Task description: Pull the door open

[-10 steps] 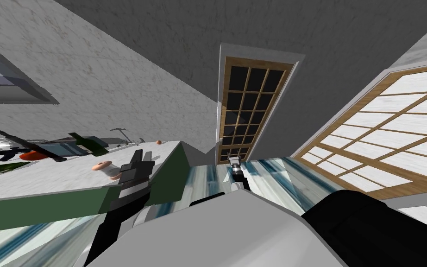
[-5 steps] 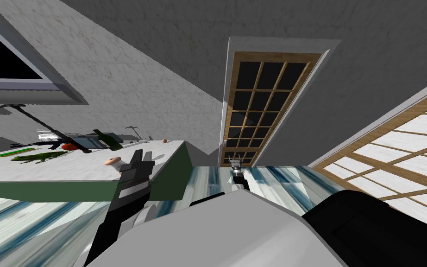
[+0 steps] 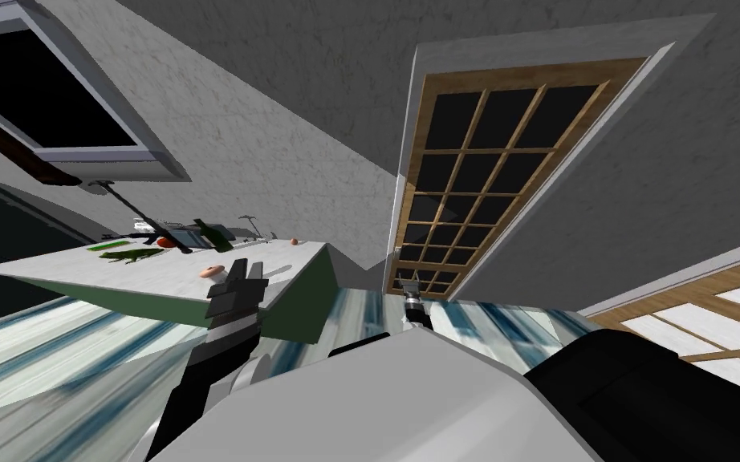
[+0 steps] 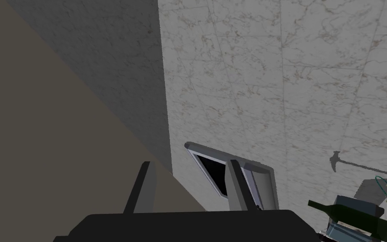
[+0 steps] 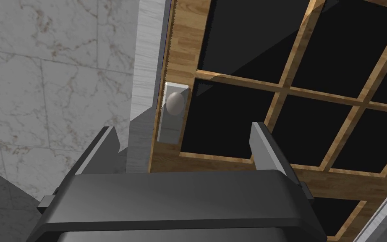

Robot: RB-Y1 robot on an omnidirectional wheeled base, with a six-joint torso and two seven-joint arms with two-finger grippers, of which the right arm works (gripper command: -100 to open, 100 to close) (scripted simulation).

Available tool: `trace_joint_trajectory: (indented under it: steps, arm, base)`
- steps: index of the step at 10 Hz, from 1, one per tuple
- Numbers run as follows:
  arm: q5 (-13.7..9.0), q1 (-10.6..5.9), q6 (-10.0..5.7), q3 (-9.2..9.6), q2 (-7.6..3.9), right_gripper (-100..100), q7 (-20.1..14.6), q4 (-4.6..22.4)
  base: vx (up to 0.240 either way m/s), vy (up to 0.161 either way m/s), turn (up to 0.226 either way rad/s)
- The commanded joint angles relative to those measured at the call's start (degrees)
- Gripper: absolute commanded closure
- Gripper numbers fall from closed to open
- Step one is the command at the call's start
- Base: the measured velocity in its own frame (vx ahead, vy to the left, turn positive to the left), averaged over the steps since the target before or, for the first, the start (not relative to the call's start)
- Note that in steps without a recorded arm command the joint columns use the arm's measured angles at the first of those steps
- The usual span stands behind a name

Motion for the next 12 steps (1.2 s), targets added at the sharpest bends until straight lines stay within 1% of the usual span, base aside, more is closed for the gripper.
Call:
trace_joint_trajectory:
  steps: [1,6,7,8,9,10,12]
  arm:
    - [-2.0,-0.06,-1.28,0.72,-0.32,-100,-1.9,2.0]
    - [-7.4,-1.42,-4.33,2.33,-1.47,-100,-7.0,8.4]
    - [-7.4,-1.42,-4.33,2.33,-1.47,-100,-7.0,8.4]
    - [-8.4,-1.66,-4.86,2.61,-1.67,-100,-7.8,9.6]
    - [-10.3,-2.13,-5.92,3.17,-2.06,-100,-9.6,11.8]
    - [-11.1,-2.33,-6.37,3.41,-2.23,-100,-10.3,12.8]
    - [-12.6,-2.71,-7.21,3.86,-2.54,-100,-11.7,14.6]
  base:
    - [0.061,-0.061,0.198]
    - [0.073,-0.07,0.176]
    - [0.046,-0.047,0.059]
    - [0.033,-0.028,0.123]
    - [0.082,-0.077,0.284]
    - [0.094,-0.091,0.222]
    - [0.051,-0.078,0.113]
